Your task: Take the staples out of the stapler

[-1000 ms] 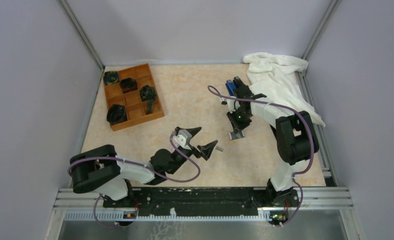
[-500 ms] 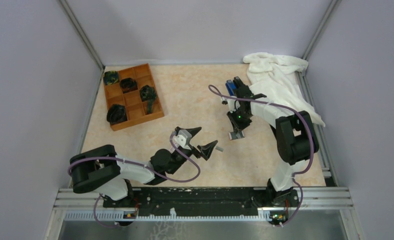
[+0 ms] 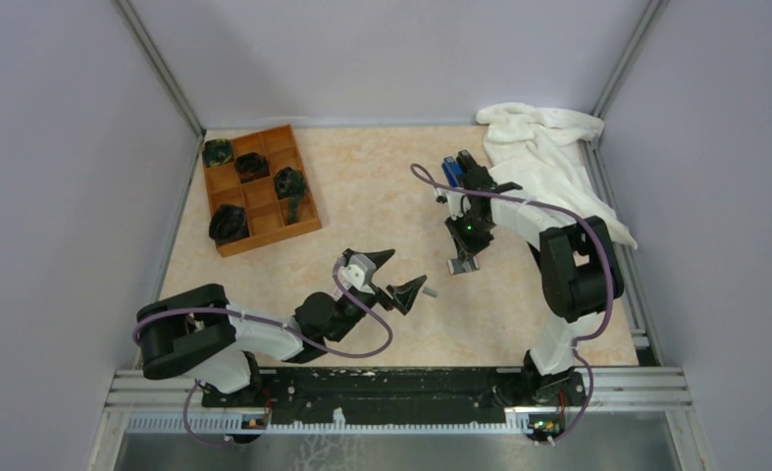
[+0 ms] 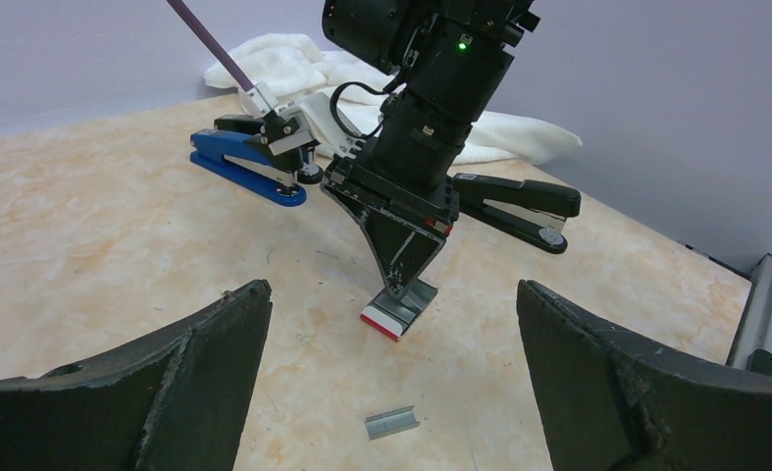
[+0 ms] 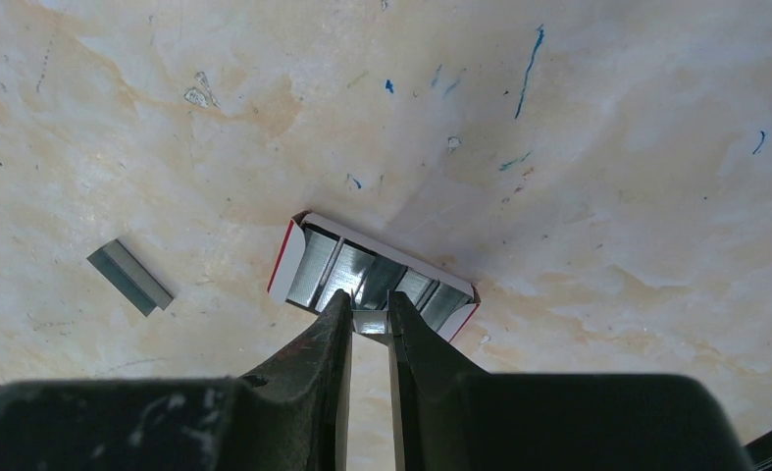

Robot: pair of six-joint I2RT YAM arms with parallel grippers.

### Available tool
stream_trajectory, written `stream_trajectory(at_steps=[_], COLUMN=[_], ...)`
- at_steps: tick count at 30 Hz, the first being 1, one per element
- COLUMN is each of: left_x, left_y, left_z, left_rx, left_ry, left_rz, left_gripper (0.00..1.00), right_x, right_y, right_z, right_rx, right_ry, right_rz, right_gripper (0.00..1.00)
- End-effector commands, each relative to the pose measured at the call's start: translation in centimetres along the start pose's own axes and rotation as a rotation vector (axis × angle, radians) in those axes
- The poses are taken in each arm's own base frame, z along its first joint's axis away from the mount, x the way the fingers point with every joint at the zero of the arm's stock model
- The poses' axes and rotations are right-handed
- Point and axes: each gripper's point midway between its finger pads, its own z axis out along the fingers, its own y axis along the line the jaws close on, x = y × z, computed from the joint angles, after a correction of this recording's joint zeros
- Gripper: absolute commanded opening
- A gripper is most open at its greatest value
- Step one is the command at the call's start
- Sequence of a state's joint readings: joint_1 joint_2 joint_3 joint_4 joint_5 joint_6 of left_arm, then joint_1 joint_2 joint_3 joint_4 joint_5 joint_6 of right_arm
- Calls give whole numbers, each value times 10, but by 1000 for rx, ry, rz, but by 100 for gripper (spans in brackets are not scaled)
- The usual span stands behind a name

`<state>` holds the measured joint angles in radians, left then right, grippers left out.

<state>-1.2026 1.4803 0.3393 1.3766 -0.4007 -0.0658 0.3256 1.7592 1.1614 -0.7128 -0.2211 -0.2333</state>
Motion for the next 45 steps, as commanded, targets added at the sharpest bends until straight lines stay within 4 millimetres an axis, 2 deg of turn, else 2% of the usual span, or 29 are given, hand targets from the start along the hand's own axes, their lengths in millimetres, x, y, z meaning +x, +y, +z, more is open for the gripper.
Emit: stream_trajectory(at_steps=[1,27,45], left_x=[-7,-6,-6], left_y=[-3,-4,-4], left_z=[4,4,5], left_rx=[1,2,2], left_ry=[-26,-25,-20], left_rz=[-5,-3,-1], left_gripper=[100,99,99], right_x=[-16,-14,-14], right_y=[-3,-3,-8], right_z=[-8,-3,-8], right_rx=[2,-36,-14], right_ry=[-40,-27,-48], right_rz=[15,40,51], right_gripper=[15,25,18])
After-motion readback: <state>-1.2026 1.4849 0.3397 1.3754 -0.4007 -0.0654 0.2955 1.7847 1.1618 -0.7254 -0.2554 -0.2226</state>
